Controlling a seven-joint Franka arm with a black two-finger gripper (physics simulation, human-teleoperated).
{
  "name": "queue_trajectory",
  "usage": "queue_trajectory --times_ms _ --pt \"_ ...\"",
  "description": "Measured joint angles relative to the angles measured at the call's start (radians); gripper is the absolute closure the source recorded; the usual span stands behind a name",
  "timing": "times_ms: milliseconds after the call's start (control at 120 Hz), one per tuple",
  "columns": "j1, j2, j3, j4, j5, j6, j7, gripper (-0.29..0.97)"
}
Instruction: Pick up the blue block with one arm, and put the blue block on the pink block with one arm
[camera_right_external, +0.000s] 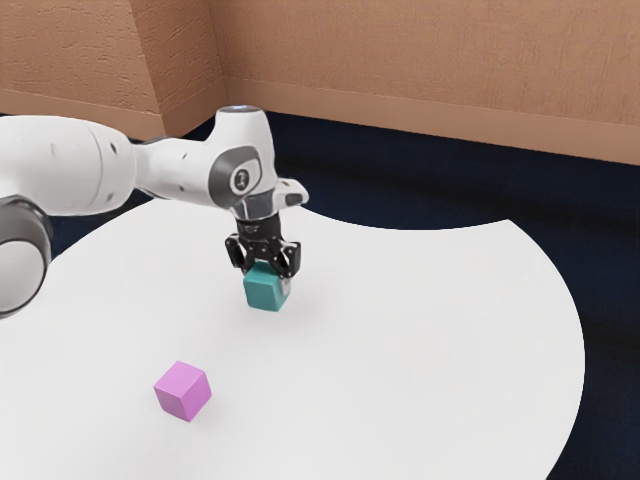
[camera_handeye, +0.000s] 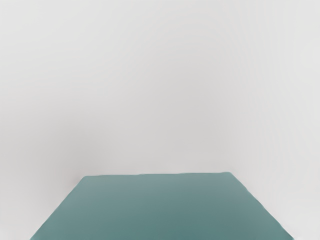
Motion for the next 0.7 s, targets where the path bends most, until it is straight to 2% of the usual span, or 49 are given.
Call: queue_trajectory --times_ms 133,258,500,700 --pt "-0.027 -0.135 0.002 -0.168 0.013 0.018 0.001 0.30" --pt "-0.029 -0.231 0.001 -0.288 0.071 0.035 0.009 0.30" --pt "-0.028 -0.365 0.001 -0.495 0.133 0.083 0.039 0.30" --pt "-0.025 -0.446 0.001 -0.599 0.172 0.111 0.060 0.30"
